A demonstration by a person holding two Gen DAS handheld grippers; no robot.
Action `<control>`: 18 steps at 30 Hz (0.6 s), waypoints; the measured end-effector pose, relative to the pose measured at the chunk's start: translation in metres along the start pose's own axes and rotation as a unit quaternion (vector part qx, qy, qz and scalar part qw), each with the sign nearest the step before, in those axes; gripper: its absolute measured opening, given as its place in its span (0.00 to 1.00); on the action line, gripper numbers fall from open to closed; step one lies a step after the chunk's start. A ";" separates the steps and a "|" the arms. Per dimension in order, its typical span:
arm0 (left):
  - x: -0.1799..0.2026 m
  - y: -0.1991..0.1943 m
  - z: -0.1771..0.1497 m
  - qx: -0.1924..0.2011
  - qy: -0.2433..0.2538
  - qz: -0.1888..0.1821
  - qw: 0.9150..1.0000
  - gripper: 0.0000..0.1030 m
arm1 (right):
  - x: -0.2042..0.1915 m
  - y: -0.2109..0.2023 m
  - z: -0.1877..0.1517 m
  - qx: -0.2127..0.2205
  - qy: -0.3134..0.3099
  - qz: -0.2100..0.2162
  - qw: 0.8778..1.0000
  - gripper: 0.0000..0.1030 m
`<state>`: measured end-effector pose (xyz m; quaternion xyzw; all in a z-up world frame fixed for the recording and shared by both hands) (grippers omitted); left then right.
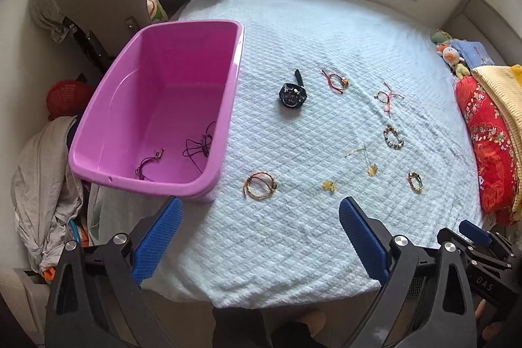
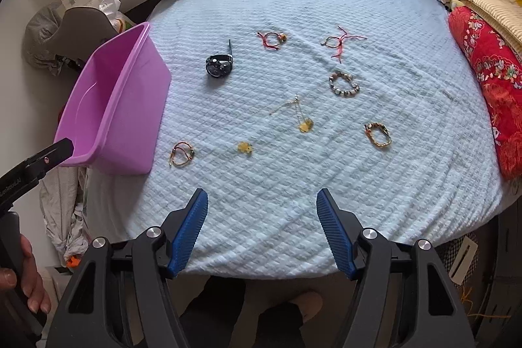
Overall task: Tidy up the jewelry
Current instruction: 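Withdraw both open tools from the basin back over the bed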
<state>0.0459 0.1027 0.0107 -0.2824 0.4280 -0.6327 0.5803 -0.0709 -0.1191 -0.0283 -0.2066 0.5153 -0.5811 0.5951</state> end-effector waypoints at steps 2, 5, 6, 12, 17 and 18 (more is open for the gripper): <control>0.009 -0.003 -0.014 0.002 -0.001 0.005 1.000 0.92 | 0.011 -0.003 -0.008 0.002 -0.006 0.002 1.000 0.64; 0.022 -0.003 -0.035 0.004 -0.001 0.011 1.000 0.92 | 0.021 -0.004 -0.017 0.009 -0.023 0.009 1.000 0.64; 0.026 -0.002 -0.041 0.004 0.000 0.012 1.000 0.92 | 0.023 -0.003 -0.020 0.013 -0.028 0.012 0.999 0.64; 0.043 0.012 -0.061 0.010 0.014 0.014 1.000 0.92 | 0.028 0.005 -0.026 0.034 -0.037 0.021 0.999 0.64; 0.050 0.038 -0.057 0.031 0.028 0.005 0.999 0.92 | 0.028 0.025 -0.024 0.058 -0.036 0.009 0.998 0.64; 0.051 0.046 -0.056 0.037 0.029 0.001 0.999 0.93 | 0.029 0.031 -0.023 0.064 -0.037 0.004 0.997 0.64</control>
Point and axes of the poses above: each gripper's, at about its wrist camera, not at the fingertips, and y roughly the way its jaws point, x to its right, z to its top, the point moved 7 cm from there along y, roughly the way its jaws point, and after that the axes turned 12 degrees about z, right-handed, at the moved point
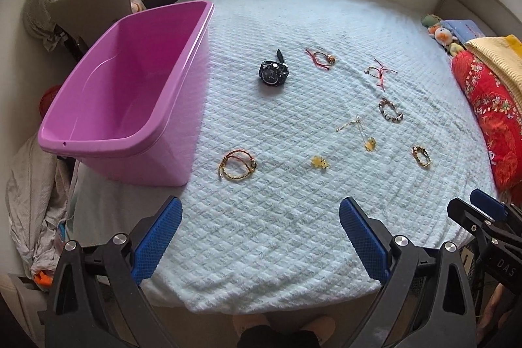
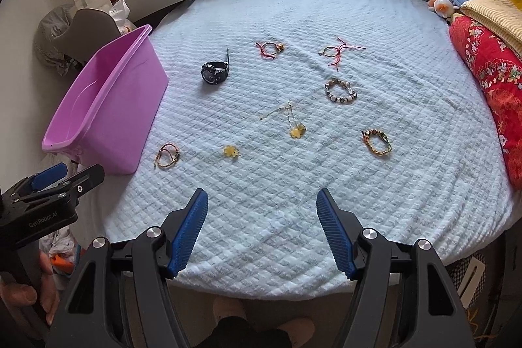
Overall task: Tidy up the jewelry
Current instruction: 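Withdraw both open tools from the basin back over the bed, then grasp the orange braided bracelet with left tool while right grasps yellow flower charm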
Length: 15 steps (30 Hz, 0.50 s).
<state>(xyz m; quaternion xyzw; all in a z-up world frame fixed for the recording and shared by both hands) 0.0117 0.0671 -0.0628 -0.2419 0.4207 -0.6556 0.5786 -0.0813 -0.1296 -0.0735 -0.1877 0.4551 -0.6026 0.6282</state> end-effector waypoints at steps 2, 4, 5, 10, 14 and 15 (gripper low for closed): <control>0.003 0.018 -0.002 0.012 0.001 -0.008 1.000 0.93 | 0.002 0.014 0.000 0.014 -0.004 -0.008 1.000 0.64; 0.007 0.040 -0.008 0.023 0.005 -0.016 1.000 0.93 | 0.003 0.030 -0.002 0.032 -0.007 -0.008 0.999 0.64; 0.009 0.051 -0.011 0.025 0.008 -0.013 1.000 0.93 | 0.004 0.042 -0.004 0.032 -0.008 -0.008 0.999 0.64; 0.013 0.099 -0.026 0.027 -0.011 -0.013 0.999 0.93 | 0.010 0.099 -0.013 0.029 -0.021 0.009 0.999 0.64; 0.015 0.127 -0.035 0.043 -0.027 0.000 0.999 0.93 | 0.019 0.137 -0.016 0.031 -0.028 0.023 0.999 0.64; 0.014 0.132 -0.036 0.047 -0.030 0.004 0.998 0.93 | 0.020 0.145 -0.016 0.034 -0.028 0.028 0.999 0.64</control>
Point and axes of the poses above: each gripper's, at about its wrist camera, not at the fingertips, and y roughly the way its jaws point, x to its right, z to its top, the point moved 7 cm from there along y, roughly the way its jaws point, and after that the axes turned 12 degrees about z, right-handed, at the moved point
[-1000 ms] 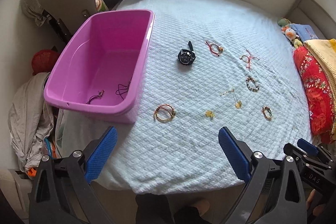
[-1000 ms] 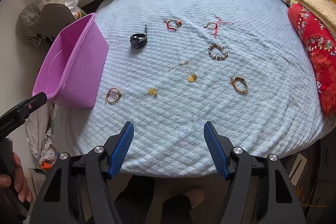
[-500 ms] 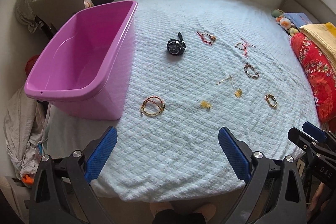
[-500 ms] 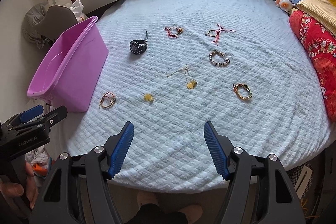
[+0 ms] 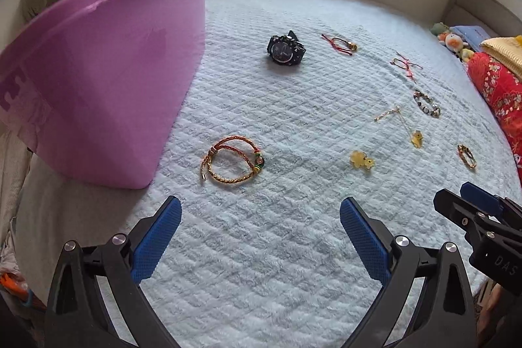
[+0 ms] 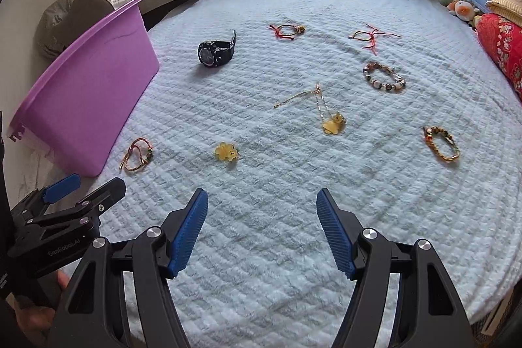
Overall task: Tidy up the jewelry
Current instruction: 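Grasp the orange braided bracelet with left tool while right grasps yellow flower charm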
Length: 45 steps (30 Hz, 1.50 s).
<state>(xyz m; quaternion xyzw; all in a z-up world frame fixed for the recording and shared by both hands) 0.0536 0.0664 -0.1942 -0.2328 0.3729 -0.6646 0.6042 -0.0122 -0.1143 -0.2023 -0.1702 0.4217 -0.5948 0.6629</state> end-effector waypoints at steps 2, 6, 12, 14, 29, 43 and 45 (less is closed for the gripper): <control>-0.001 0.010 -0.002 0.008 -0.007 0.009 1.000 0.93 | 0.002 0.012 0.001 0.009 -0.002 0.006 1.000 0.64; -0.004 0.025 0.000 0.025 -0.018 0.019 0.999 0.93 | 0.002 0.034 0.004 0.011 -0.016 0.013 1.000 0.64; -0.005 0.043 0.009 0.029 -0.038 0.023 0.999 0.93 | -0.004 0.057 0.014 0.017 -0.031 0.018 0.999 0.64; -0.004 0.048 0.012 0.028 -0.040 0.024 0.999 0.93 | -0.005 0.063 0.017 0.019 -0.035 0.012 0.999 0.64; -0.001 0.078 0.011 0.006 -0.035 0.023 0.999 0.93 | -0.007 0.091 0.021 0.013 -0.056 -0.009 0.998 0.64; 0.000 0.096 0.010 -0.023 -0.031 0.035 0.999 0.94 | -0.009 0.103 0.019 0.005 -0.072 -0.029 0.997 0.64; 0.001 0.098 0.010 -0.026 -0.026 0.042 0.998 0.94 | -0.008 0.104 0.019 0.004 -0.071 -0.029 0.997 0.63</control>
Point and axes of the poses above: each gripper's, at about its wrist camera, not at the fingertips, and y roughly the way its jaws point, x to its right, z to its top, the point moved 7 cm from there along y, roughly the way its jaws point, and after that the axes turned 12 degrees about z, right-handed, at the moved point
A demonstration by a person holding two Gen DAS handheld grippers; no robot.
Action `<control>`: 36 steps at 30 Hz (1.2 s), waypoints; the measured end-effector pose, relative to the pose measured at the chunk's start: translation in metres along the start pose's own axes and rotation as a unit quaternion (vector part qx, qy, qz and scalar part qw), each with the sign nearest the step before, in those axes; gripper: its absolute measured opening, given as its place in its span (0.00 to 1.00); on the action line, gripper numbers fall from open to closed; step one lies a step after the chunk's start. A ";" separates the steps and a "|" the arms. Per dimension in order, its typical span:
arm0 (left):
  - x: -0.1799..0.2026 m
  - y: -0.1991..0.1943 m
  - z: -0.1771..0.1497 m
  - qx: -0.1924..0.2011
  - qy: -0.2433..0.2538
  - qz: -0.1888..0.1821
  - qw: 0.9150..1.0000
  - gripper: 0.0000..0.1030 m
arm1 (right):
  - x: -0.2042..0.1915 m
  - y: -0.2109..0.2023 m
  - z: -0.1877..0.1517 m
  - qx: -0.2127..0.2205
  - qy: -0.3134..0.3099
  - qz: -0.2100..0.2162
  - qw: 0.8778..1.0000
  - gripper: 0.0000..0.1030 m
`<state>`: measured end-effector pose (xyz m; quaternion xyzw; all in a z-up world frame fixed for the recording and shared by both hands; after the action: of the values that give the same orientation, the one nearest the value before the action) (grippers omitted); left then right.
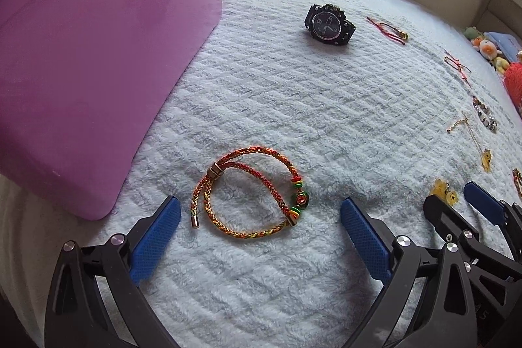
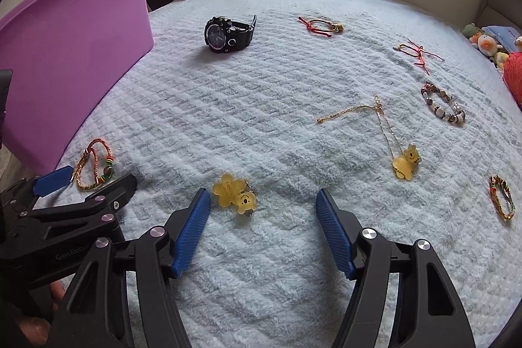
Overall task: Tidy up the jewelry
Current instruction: 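Grasp the orange braided bracelet with left tool while right grasps yellow flower charm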
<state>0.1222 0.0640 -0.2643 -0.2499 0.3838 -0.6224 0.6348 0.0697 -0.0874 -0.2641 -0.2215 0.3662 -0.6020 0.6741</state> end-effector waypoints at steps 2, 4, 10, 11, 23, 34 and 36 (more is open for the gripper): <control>0.001 0.002 0.000 -0.003 0.001 0.001 1.000 0.94 | 0.000 0.001 0.000 -0.001 -0.001 -0.003 1.000 0.62; 0.001 0.003 0.002 -0.004 0.001 0.002 1.000 0.94 | -0.001 0.002 0.000 -0.002 -0.002 -0.003 1.000 0.62; 0.001 0.004 0.004 -0.005 -0.002 0.000 1.000 0.95 | -0.004 0.002 0.001 -0.004 -0.011 -0.003 1.000 0.54; 0.001 0.005 0.005 -0.005 -0.004 -0.002 1.000 0.95 | -0.007 0.002 0.001 -0.005 -0.017 -0.002 1.000 0.50; -0.004 0.001 0.004 -0.013 -0.014 -0.011 1.000 0.88 | -0.023 0.003 0.000 -0.010 -0.056 0.001 0.998 0.23; -0.017 -0.006 0.002 -0.010 -0.034 -0.004 0.999 0.60 | -0.024 0.001 0.001 -0.011 -0.055 0.002 0.998 0.23; -0.017 -0.010 0.002 -0.005 -0.028 -0.001 1.000 0.51 | -0.024 0.001 0.001 -0.011 -0.053 0.001 0.999 0.23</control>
<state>0.1190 0.0797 -0.2526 -0.2706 0.3686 -0.6141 0.6433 0.0710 -0.0637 -0.2582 -0.2601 0.3364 -0.5844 0.6911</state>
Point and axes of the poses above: each gripper's, at about its wrist camera, not at the fingertips, and y roughly the way its jaws point, x to its right, z to its top, the point moved 7 cm from there along y, roughly the way its jaws point, and after that the axes turned 12 degrees about z, right-handed, at the moved point
